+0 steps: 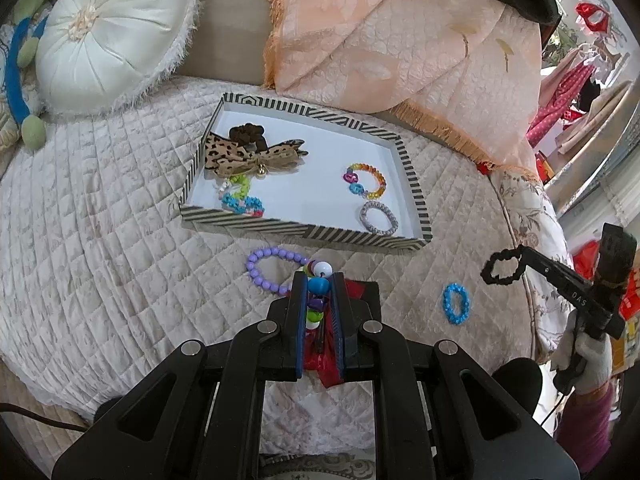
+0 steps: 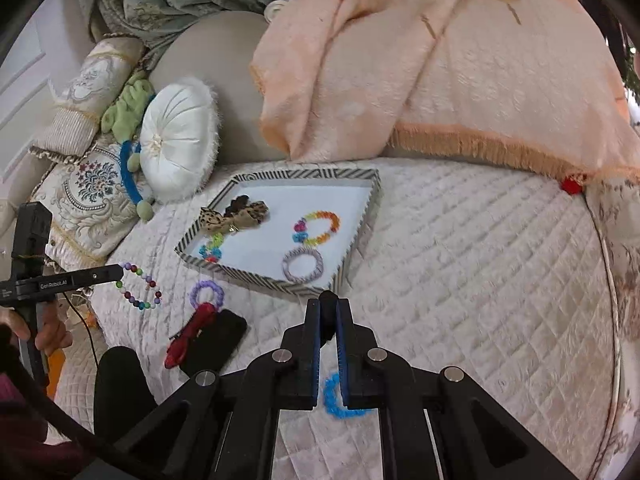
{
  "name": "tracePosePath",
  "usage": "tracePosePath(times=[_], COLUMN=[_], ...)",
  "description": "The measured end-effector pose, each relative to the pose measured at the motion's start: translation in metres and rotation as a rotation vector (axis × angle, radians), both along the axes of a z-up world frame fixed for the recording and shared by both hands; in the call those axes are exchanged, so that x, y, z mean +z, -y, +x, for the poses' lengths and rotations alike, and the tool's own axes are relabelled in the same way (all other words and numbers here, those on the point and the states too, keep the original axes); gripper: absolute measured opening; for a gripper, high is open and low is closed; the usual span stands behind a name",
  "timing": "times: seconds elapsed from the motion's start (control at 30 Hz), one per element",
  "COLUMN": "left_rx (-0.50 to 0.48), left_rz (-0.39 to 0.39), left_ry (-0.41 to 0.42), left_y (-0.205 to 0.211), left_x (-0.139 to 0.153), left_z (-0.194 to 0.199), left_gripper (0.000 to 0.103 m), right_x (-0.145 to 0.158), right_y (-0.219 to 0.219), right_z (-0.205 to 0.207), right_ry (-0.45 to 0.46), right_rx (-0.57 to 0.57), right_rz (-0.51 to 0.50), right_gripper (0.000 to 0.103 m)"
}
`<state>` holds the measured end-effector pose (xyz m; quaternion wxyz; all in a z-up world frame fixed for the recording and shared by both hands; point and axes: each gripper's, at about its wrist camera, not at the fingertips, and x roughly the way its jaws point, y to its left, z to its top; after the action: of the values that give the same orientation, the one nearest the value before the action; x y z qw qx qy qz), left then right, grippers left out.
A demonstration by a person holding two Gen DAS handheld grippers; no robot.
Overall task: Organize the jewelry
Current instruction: 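Lift black bead bracelet with right tool while left tool carries bead bracelet toward tray, then lower multicolor bracelet into tray with left tool while right tool drops black bracelet there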
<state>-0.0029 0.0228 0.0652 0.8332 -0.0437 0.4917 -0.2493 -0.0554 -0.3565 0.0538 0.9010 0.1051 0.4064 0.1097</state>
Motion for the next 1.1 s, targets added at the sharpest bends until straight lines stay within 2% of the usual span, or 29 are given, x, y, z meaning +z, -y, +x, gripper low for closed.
tracePosePath(times=[0.23,0.47,0.9,1.1], left_rx=[-0.008,-0.007,-0.012,-0.029], left_rz=[0.014,0.044,0.129,0.129], left_ry=[0.027,0.034,0.024,0.015], left_y=[0.013,0.037,0.089,0.105], left_x=[0.013,0.009,-0.024,-0.033], left_z=[0.017,0.048,0.109,0.127], left_gripper=[0.01,0.01,0.01,0.01], right_x=[-0.003,-0.01,-0.031,-0.038], right_y=[-0.017,-0.028,-0.043,-0.047], right_z=[0.031,0.073,0.161,0.194], right_ry=[-0.006,-0.016,-0.048,-0.056], right_rx=[0.042,0.058,0.065,0.059], right_rz=[-0.004,0.018,0.007,0.02], right_gripper=[0.007,0.007,0.007,0.007])
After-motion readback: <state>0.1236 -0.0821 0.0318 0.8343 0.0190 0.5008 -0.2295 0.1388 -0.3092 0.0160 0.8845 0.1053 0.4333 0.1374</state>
